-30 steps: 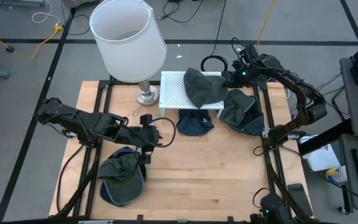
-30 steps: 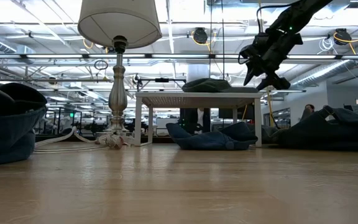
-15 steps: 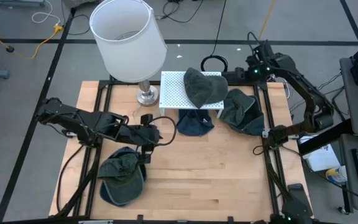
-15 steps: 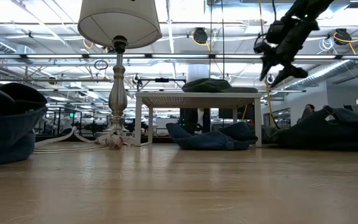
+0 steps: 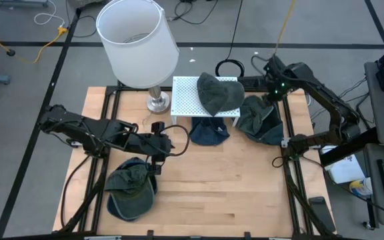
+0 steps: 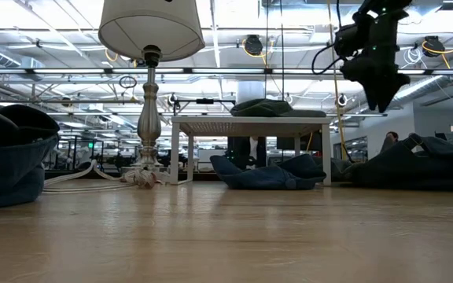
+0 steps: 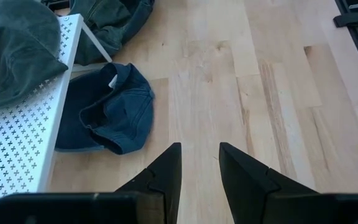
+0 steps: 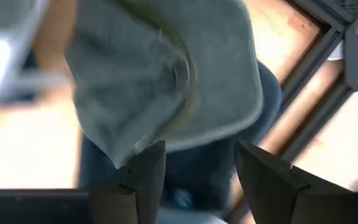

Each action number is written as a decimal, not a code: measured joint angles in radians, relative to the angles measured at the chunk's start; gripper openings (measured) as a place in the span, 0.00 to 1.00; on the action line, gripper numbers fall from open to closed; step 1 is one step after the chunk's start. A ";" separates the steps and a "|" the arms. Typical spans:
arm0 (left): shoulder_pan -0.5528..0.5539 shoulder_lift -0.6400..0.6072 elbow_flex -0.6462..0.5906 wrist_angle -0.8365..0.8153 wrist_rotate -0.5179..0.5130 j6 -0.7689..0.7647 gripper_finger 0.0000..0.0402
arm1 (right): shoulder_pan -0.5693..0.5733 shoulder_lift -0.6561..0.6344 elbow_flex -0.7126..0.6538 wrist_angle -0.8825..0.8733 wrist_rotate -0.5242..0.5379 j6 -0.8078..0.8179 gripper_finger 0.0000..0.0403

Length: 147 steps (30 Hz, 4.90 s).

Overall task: Pick & Place hat
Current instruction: Stack the top gray cap on the gray cap on the shelf

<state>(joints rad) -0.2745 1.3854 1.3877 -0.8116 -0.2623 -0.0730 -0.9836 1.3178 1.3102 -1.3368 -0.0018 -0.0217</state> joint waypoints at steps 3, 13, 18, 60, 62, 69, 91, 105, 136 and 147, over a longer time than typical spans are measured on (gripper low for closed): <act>0.000 0.000 0.000 0.000 0.000 0.008 0.28 | 0.044 0.000 0.000 -0.030 0.009 -0.103 0.44; -0.003 0.000 0.000 0.000 0.000 0.018 0.28 | 0.180 -0.006 -0.045 -0.093 0.094 -0.526 0.42; -0.007 0.000 0.000 0.000 0.001 0.018 0.28 | 0.239 -0.033 -0.223 -0.041 0.226 -0.651 0.43; -0.007 0.000 0.000 0.000 0.036 0.046 0.28 | 0.529 -0.183 -0.564 0.282 0.592 -0.760 0.02; -0.007 0.000 0.000 0.000 0.036 0.046 0.28 | 0.548 -0.226 -0.542 0.217 0.600 -0.741 0.02; -0.007 0.000 0.000 0.000 0.035 0.053 0.28 | 0.601 -0.317 -0.428 -0.029 0.634 -0.576 0.02; -0.007 0.000 0.000 0.000 0.076 0.065 0.28 | 0.606 -0.296 -0.173 -0.232 0.448 0.136 0.01; -0.007 0.000 0.000 0.001 0.089 0.065 0.28 | 0.606 -0.303 -0.139 -0.230 0.458 0.466 0.01; 0.034 0.000 0.000 0.665 0.219 -0.360 0.28 | 0.607 -0.532 -0.140 1.158 -0.172 0.251 0.01; 0.025 0.000 0.000 1.054 0.211 -0.385 0.28 | 0.644 -0.532 -0.140 1.524 -0.840 0.347 0.01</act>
<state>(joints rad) -0.2492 1.3857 1.3880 0.2426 -0.0509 -0.4580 -0.3401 0.7856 1.1698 0.1873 -0.8415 0.3249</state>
